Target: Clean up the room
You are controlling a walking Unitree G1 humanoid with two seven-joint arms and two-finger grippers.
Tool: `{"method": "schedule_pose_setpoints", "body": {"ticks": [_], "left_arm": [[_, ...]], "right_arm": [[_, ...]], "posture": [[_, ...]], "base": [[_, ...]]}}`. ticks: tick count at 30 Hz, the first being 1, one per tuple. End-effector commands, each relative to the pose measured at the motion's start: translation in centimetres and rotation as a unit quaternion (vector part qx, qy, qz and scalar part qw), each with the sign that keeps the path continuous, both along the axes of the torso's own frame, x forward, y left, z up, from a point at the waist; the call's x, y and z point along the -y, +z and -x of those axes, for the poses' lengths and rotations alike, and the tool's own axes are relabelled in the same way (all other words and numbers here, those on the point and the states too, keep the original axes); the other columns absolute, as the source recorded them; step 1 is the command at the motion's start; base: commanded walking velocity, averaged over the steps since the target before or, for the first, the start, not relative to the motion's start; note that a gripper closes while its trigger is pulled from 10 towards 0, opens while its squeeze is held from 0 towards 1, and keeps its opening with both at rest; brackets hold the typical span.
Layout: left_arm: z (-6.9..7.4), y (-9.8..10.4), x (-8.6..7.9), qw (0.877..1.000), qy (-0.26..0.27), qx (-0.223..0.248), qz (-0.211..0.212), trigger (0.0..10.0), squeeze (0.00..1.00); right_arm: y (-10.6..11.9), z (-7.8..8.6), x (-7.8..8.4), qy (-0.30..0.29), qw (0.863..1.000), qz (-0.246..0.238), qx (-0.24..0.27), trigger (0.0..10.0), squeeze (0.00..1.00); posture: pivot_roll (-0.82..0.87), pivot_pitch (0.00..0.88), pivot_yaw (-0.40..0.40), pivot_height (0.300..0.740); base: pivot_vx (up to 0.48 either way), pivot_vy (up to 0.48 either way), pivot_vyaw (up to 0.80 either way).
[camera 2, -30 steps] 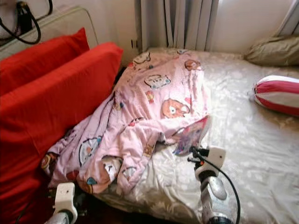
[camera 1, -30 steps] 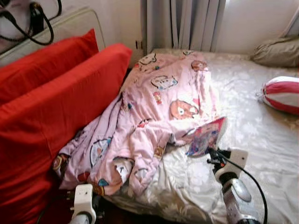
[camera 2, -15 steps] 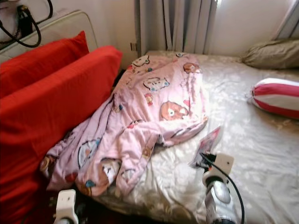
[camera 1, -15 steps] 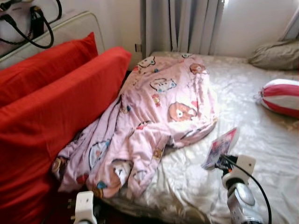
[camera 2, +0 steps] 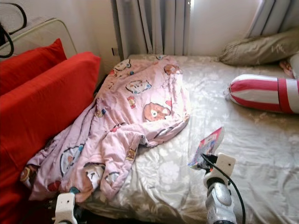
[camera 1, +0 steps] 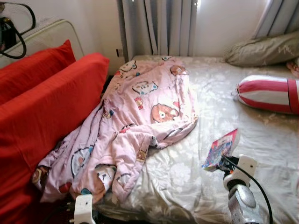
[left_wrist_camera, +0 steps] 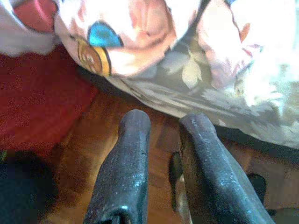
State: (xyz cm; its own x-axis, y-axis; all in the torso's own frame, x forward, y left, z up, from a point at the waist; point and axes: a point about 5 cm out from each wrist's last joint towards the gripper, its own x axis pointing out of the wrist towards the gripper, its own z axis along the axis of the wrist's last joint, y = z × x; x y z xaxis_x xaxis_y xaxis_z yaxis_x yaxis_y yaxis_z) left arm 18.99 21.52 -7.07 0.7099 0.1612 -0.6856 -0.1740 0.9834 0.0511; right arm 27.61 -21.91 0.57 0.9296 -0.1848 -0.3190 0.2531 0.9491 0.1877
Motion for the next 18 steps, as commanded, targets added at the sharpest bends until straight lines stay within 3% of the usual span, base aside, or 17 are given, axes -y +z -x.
{"method": "schedule_pose_setpoints", "body": {"ticks": [1, 18], "left_arm": [[0.5, -0.22, -0.18, 1.0, 0.001, -0.007, -0.008, 10.0, 0.0], [0.87, -0.39, -0.16, 1.0, -0.005, -0.011, -0.01, 10.0, 0.0]], "right_arm": [[0.71, -0.49, 0.16, -0.001, 1.0, 0.003, 0.021, 10.0, 0.0], [0.32, -0.17, 0.38, -0.016, 1.0, 0.001, 0.011, 10.0, 0.0]], "posture": [[0.02, 0.0, 0.028, 0.74], [0.01, 0.0, 0.04, 0.74]], "base": [[0.0, -0.319, 0.0], [0.0, -0.32, 0.0]]}}
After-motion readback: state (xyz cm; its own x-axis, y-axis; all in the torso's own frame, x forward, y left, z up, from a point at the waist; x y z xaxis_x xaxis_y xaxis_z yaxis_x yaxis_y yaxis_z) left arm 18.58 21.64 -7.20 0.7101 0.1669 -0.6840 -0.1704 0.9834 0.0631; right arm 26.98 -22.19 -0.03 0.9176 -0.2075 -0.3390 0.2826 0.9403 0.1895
